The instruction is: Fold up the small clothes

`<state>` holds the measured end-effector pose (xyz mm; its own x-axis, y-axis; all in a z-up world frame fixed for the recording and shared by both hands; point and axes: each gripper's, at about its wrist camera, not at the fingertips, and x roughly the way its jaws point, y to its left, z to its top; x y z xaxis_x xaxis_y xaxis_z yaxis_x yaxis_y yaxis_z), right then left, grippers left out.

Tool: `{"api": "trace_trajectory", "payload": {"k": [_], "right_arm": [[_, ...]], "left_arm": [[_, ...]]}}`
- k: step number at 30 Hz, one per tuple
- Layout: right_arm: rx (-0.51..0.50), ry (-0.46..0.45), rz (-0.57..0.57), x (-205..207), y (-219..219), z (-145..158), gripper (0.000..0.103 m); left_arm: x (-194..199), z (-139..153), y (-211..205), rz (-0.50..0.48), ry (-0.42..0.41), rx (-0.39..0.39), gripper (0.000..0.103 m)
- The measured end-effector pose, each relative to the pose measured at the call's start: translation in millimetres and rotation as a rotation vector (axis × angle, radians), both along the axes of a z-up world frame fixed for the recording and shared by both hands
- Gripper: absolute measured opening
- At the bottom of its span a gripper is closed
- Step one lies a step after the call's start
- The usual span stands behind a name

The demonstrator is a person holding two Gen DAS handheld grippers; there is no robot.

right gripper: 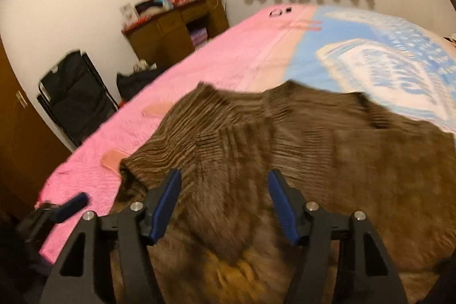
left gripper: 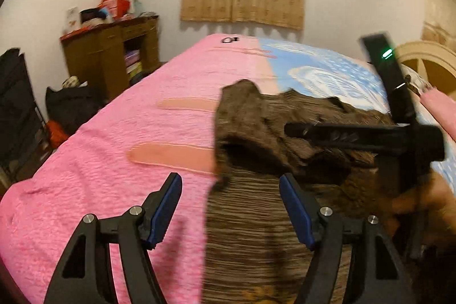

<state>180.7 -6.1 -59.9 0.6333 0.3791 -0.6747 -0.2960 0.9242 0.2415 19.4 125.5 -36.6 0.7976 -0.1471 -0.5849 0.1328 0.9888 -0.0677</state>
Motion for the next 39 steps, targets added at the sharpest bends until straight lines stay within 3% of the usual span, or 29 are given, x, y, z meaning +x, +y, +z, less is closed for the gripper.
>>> {"api": "trace_trajectory", "payload": {"k": [3, 5, 6, 7, 8, 12, 15, 17, 19, 21, 22, 24, 26, 30, 32, 33, 34, 37, 39], "right_arm": [[-0.05, 0.055, 0.028, 24, 20, -18, 0.068], [-0.122, 0.027, 0.055, 27, 27, -21, 0.063], [-0.166, 0.025, 0.07, 27, 30, -21, 0.046], [-0.18, 0.025, 0.079, 27, 30, -19, 0.02], [-0.18, 0.04, 0.086, 29, 25, -17, 0.013], [0.011, -0.008, 0.026, 24, -24, 14, 0.012], [0.234, -0.054, -0.019, 16, -81, 35, 0.015], [0.294, -0.049, -0.083, 15, -115, 28, 0.024], [0.232, 0.012, -0.223, 14, -144, 5, 0.072], [0.26, 0.049, -0.311, 4, -166, -14, 0.072], [0.321, 0.07, -0.339, -5, -178, -24, 0.071], [0.361, 0.049, -0.365, -22, -187, -26, 0.067], [0.319, 0.017, -0.374, -39, -180, -18, 0.068], [0.24, 0.018, -0.264, -41, -152, -7, 0.06], [0.133, 0.025, -0.22, -32, -130, -12, 0.053], [0.092, 0.035, -0.199, -27, -121, -16, 0.042], [0.053, 0.054, -0.174, -25, -112, -23, 0.021], [-0.083, 0.034, -0.17, -22, -99, -25, 0.016], [-0.119, 0.047, -0.178, -22, -101, -23, 0.016]], "left_arm": [[7, -2, 9, 0.024, 0.014, -0.022, 0.071], [12, -6, 10, 0.032, 0.033, -0.029, 0.071], [17, -8, 8, 0.039, 0.038, -0.029, 0.071], [23, -10, 6, 0.048, 0.044, -0.031, 0.071], [30, -12, 3, 0.055, 0.05, -0.038, 0.071], [50, -23, -4, 0.103, 0.1, -0.052, 0.071], [59, -34, -5, 0.152, 0.149, -0.044, 0.071], [60, -35, -9, 0.155, 0.143, -0.024, 0.071], [61, -36, -11, 0.158, 0.144, -0.006, 0.071], [63, -38, -14, 0.161, 0.145, 0.013, 0.071], [63, -39, -15, 0.162, 0.146, 0.021, 0.071], [64, -40, -18, 0.165, 0.147, 0.042, 0.072], [65, -41, -20, 0.168, 0.147, 0.06, 0.072], [63, -42, -22, 0.176, 0.142, 0.088, 0.072], [63, -42, -21, 0.178, 0.141, 0.087, 0.072], [63, -42, -20, 0.177, 0.142, 0.083, 0.072], [62, -42, -19, 0.177, 0.142, 0.076, 0.072], [60, -40, -14, 0.19, 0.147, 0.052, 0.072], [51, -28, -8, 0.226, 0.129, 0.047, 0.072]]}}
